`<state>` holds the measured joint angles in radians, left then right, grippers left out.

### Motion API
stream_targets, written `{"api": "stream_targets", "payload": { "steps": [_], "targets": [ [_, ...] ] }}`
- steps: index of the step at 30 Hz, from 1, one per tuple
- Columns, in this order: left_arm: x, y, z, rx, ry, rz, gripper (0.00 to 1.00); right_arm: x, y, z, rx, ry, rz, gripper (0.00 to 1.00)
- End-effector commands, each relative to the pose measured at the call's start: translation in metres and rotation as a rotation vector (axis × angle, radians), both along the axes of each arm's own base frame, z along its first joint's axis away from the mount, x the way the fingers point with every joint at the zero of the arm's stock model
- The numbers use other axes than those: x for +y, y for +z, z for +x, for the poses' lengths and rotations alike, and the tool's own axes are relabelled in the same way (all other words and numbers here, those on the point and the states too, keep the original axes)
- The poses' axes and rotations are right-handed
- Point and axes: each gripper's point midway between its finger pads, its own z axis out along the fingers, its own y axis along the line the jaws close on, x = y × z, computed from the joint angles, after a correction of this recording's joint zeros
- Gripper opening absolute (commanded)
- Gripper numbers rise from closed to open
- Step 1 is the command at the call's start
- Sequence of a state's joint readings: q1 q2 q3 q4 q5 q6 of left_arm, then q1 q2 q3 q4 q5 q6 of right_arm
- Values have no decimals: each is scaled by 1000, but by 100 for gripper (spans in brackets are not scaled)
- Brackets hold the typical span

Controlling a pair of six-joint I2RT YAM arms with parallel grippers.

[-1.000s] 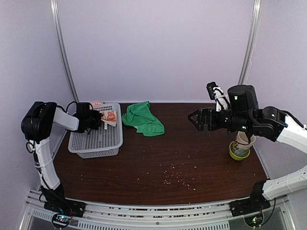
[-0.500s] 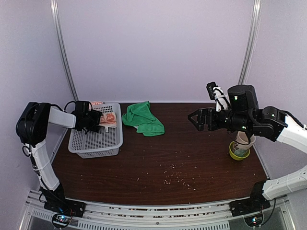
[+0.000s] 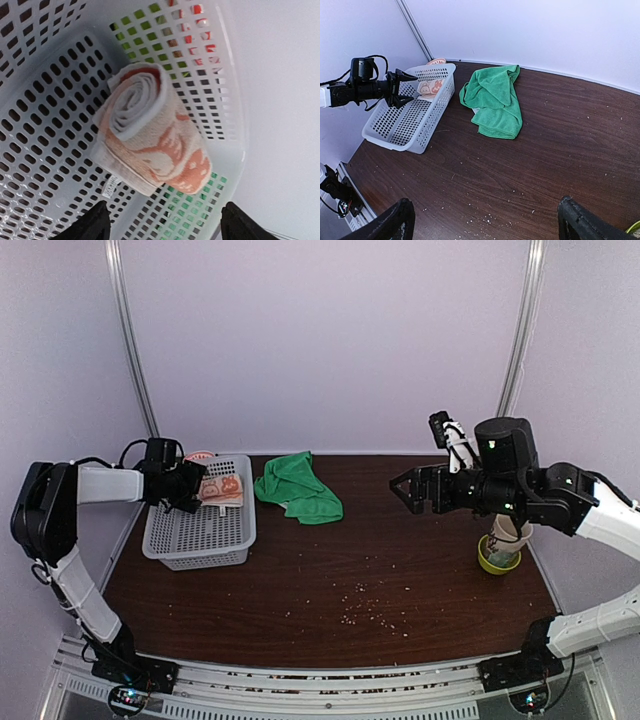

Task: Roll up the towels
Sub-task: Adjust the towel in the bin.

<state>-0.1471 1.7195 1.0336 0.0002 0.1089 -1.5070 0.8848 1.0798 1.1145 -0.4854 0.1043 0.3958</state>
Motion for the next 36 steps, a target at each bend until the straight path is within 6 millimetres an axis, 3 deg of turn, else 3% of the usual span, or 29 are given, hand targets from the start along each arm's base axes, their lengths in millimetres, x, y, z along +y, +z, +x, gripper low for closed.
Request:
{"api": "stream_targets", "payload": {
  "steps": [1,3,9,13,19,26,31,36],
  "targets": [
    [-5,48,7,-113,-44,49,72,4,-5,3,2,7,4,100],
    [-4,58,18,-131,-50,79,60,4,-7,3,4,7,2,100],
    [-11,47,53,-122,-80,106,16,1,-7,4,4,-4,-12,100],
    [-16,33,73,-108,-94,112,0,-2,-8,4,4,-14,-24,100],
    [-22,-2,77,-40,-122,116,0,-4,-13,4,9,-18,-37,100],
    [-22,-50,57,75,-135,131,0,-4,-14,3,13,-17,-29,100],
    [-27,-61,46,93,-159,136,0,-5,-16,2,18,-17,-25,100],
    [-31,-44,49,51,-182,139,0,-3,-15,1,20,-9,-17,100]
  ]
}}
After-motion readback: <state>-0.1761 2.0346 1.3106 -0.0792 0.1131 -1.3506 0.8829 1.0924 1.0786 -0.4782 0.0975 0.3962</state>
